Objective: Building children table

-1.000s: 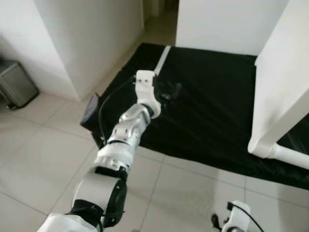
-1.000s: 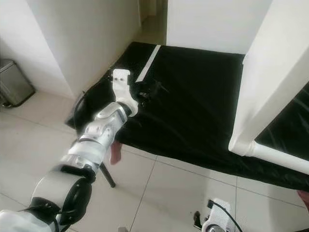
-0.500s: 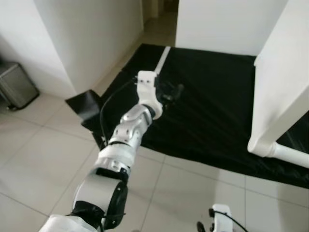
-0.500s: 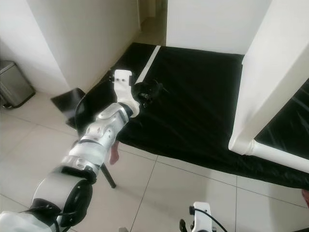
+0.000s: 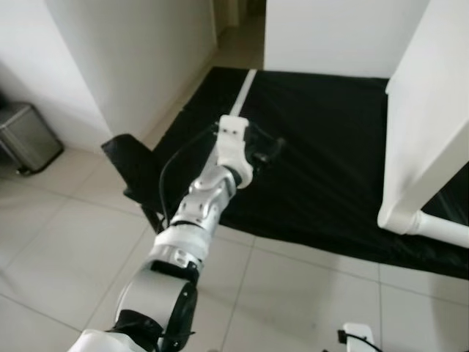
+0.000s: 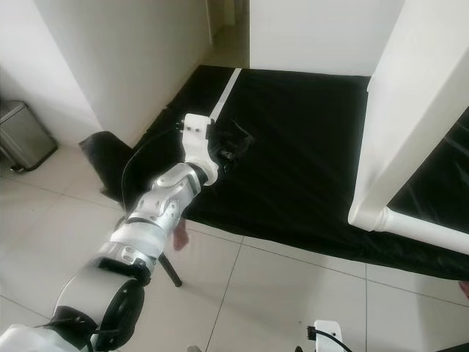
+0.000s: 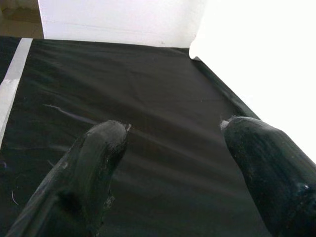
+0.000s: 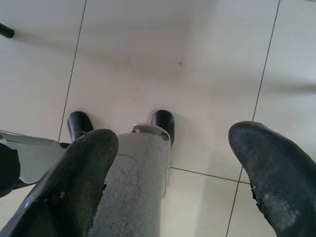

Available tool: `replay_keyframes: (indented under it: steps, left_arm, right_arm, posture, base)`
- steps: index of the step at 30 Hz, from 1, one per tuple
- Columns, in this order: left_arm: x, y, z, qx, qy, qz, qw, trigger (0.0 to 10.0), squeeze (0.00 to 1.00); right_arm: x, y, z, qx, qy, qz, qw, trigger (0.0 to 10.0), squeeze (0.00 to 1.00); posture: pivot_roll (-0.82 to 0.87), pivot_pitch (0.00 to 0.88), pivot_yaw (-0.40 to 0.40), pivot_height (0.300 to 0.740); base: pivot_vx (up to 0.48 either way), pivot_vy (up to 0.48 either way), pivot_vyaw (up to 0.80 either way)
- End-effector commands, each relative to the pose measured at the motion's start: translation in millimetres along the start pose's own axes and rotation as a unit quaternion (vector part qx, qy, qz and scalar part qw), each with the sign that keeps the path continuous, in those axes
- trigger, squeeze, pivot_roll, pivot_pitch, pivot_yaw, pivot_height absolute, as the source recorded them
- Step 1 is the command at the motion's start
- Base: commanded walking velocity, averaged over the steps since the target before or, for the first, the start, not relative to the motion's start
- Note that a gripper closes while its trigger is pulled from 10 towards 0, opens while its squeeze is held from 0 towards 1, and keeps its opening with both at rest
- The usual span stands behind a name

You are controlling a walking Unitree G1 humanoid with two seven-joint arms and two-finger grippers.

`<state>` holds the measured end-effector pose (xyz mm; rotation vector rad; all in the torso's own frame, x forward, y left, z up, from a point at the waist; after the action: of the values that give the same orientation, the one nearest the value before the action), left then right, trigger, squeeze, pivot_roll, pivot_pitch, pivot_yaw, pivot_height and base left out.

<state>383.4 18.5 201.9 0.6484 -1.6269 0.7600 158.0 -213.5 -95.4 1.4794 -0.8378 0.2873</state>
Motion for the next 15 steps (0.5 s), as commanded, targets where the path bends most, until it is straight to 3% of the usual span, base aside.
replay_keyframes:
  steps: [1, 5, 7, 15]
  left_arm:
    - [-2.3, 3.1, 5.0, -0.03, -0.021, 0.008, 0.999, 10.0, 0.0]
    - [-2.6, 4.2, 6.7, -0.034, -0.042, 0.01, 0.998, 10.0, 0.0]
    - [-5.3, 9.6, 21.0, -0.079, -0.129, 0.025, 0.988, 10.0, 0.0]
    - [-7.9, 12.9, 51.5, -0.163, -0.166, 0.039, 0.972, 10.0, 0.0]
  right_arm:
    - [-7.9, 2.3, 2.6, -0.007, -0.004, -0.012, 1.0, 10.0, 0.0]
    - [-7.6, 2.1, 2.7, -0.007, -0.003, -0.012, 1.0, 10.0, 0.0]
    - [-5.9, 1.3, 1.9, -0.009, -0.002, -0.011, 1.0, 10.0, 0.0]
    - [-4.5, 0.7, 2.5, -0.012, 0.0, -0.01, 1.0, 10.0, 0.0]
  posture:
    - [-0.02, 0.048, 0.095, 0.74]
    - [-0.02, 0.05, 0.093, 0.74]
    - [-0.01, 0.052, 0.091, 0.74]
    - [0.0, 0.053, 0.084, 0.74]
  base:
    - [0.0, 0.0, 0.0]
    - [0.0, 0.0, 0.0]
    - [0.0, 0.0, 0.0]
    - [0.0, 0.0, 0.0]
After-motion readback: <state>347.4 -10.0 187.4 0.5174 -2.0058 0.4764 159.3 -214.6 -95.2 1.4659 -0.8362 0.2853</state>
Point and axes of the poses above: a point about 5 cm out from each wrist's last joint towards the gripper, its own y axis pointing back from the gripper into the wrist, its own x axis along the axis of the wrist's last joint, z = x × y, the point moved 1 cm from there along -y, pointing out of the wrist towards the gripper, and after that the axes turned 14 degrees about -y, right-handed, at the moved point
